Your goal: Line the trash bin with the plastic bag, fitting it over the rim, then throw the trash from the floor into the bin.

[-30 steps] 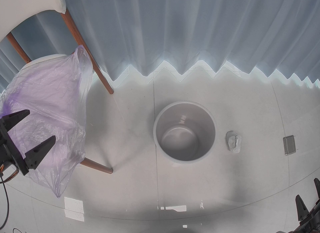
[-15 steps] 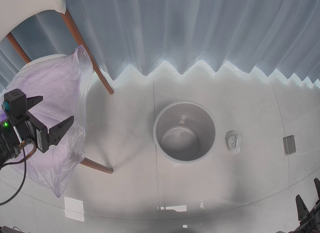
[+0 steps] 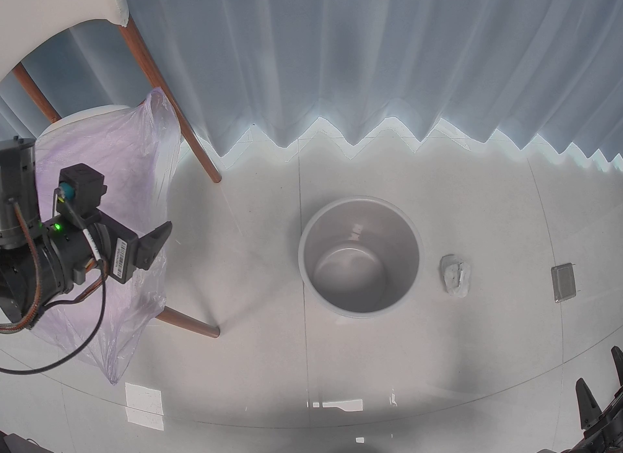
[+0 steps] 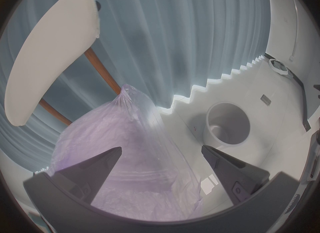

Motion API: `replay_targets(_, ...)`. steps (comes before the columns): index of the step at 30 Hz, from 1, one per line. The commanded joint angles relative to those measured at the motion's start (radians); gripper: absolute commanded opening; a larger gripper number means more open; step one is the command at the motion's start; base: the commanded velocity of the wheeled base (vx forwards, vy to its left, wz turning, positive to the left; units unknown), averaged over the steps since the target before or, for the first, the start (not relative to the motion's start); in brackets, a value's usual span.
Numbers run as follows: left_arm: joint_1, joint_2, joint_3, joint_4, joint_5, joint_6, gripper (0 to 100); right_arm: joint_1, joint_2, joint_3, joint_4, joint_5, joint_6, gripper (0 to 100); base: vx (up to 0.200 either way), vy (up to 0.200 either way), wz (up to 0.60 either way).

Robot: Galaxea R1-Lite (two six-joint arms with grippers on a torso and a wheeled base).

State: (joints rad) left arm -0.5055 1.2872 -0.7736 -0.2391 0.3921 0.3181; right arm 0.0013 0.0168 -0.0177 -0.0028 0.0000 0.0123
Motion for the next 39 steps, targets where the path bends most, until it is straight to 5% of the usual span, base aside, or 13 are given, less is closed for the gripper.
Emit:
replay_targets(1,-0.065,0.076,-0.032,-0.003,0.050,-0.004,100,0.000,-0.017,0.018,0.000,0.000,0.000,100,0.000,0.000,0.00)
replay_targets(12,-0.070,0.152,-0.030,-0.048,0.180,0.016,100,0.000,-0.017,0.018,0.000,0.000,0.000,100,0.000,0.000,0.00)
replay_targets(39,-0.007,0.211,-0.038,-0.051,0.267,0.087,100,0.000,-0.017,0.018,0.000,0.000,-0.005,100,0.000,0.000,0.00)
